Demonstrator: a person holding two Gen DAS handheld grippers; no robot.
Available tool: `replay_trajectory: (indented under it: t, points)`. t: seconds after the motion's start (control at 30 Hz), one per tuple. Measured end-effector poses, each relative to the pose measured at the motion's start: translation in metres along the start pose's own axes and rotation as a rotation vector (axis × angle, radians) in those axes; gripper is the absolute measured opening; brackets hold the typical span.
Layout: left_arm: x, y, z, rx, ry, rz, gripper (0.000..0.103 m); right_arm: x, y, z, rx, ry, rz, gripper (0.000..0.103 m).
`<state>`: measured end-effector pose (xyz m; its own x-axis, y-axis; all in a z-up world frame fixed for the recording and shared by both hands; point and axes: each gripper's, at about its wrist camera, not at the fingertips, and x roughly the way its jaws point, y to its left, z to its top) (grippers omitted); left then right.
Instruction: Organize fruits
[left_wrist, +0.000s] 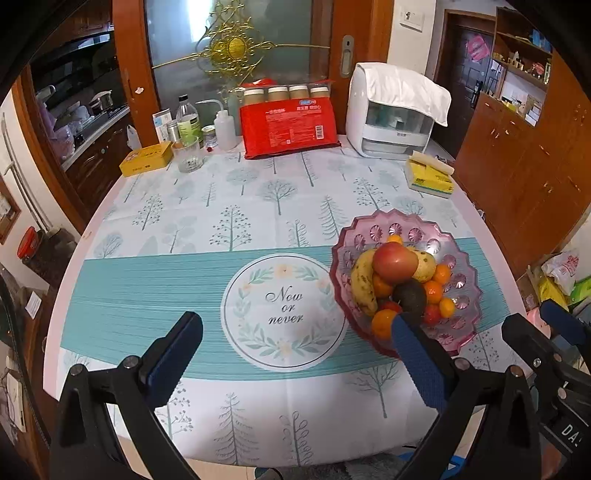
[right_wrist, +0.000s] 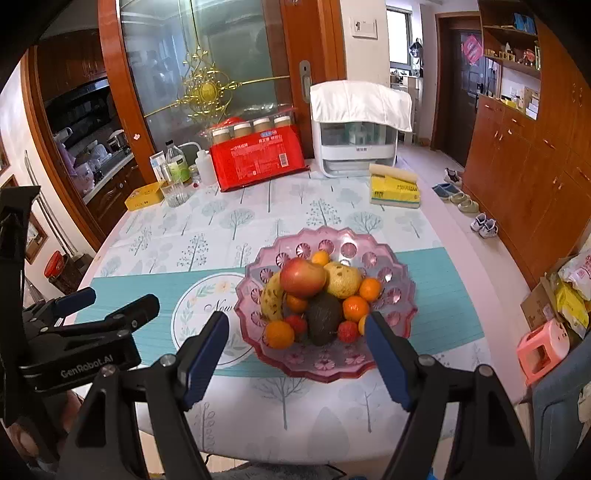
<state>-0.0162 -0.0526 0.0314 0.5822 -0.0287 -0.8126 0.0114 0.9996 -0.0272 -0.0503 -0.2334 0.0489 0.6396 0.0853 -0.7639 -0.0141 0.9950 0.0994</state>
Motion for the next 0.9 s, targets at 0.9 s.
replay_trajectory:
  t: [0.9]
  points:
    - [-0.022, -0.013, -0.018, 0.007, -0.041, 0.026, 0.101, -0.005, 0.011, -0.018, -0.023, 0.024, -0.039, 0.077]
